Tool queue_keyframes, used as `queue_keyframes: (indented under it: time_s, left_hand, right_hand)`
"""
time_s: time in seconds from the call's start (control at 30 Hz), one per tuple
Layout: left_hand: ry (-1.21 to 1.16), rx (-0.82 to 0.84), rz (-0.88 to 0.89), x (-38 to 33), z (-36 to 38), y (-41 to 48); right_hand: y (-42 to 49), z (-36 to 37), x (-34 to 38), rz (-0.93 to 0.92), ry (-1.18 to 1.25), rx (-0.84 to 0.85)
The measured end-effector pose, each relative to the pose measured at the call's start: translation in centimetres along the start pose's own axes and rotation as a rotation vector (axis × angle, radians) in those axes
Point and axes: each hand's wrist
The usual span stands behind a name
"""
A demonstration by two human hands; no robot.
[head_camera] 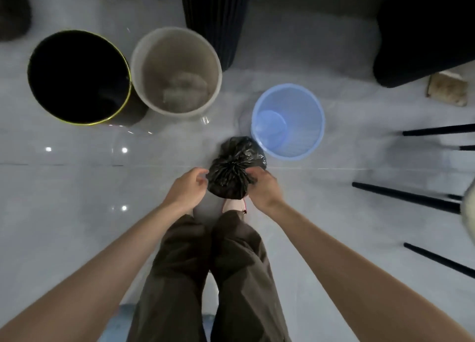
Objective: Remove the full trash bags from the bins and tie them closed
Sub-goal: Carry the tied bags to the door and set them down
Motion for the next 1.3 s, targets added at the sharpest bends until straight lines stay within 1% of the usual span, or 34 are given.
queue_keyframes:
  time_s: [0.13,0.3,0.4,0.47,0.6,0.7,0.8,0.9,1.03,1.1,1.2,1.3]
  left_hand:
    - [-0.024,-0.022,0.034,2.7,3.7,4.5]
    - [0.000,-0.052,0.089,5.7,8.2,10.7]
    - [0.122,-0.053,0.113,7.5,10.8,13.7]
    - [0.235,-0.054,0.123,8.2,12.2,14.9]
    - [0.424,-0.149,0.161,9.6,13.7,16.7]
    - [0.447,-0.203,0.191,10.6,14.1,17.5]
    - [0.424,-0.197,0.222,11.0,14.1,17.4]
    - [0.417,-0.202,0.241,10.7,13.6,16.5]
    - [0.408,-0.269,0.301,9.8,12.2,14.2]
    - [0.400,-0.344,0.350,9.0,10.9,12.4]
    - [0.485,-0.508,0.443,7.5,8.1,9.1]
    - [0.531,-0.605,0.509,5.9,4.1,4.9]
  right_hand:
    - [4.8,3.4,-1.9,-0.095,-0.140,0.006]
    - [10.8,7.6,-4.1,-0.161,-0.235,-0.026]
    - [13.8,9.7,-5.6,-0.173,-0.251,-0.055]
    - [15.2,10.4,-6.5,-0.233,-0.294,-0.120]
    - [17.5,11.2,-6.9,-0.394,-0.531,-0.224]
    - [18.6,11.6,-6.4,-0.411,-0.664,-0.240]
    - [18.5,11.8,-5.7,-0.400,-0.735,-0.214]
    - [17.4,11.6,-5.3,-0.436,-0.703,-0.187]
    - [14.1,10.2,-4.5,-0.451,-0.510,-0.193]
    - [11.5,9.3,-3.6,-0.483,-0.383,-0.221]
    - [7.1,7.6,-1.5,-0.569,-0.223,-0.249]
    - [2.2,5.4,1.7,-0.653,-0.151,-0.314]
Point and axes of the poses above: each hand's wrist, its own y-axis towards the middle knuckle, its own z-axis out of the palm, x = y × z
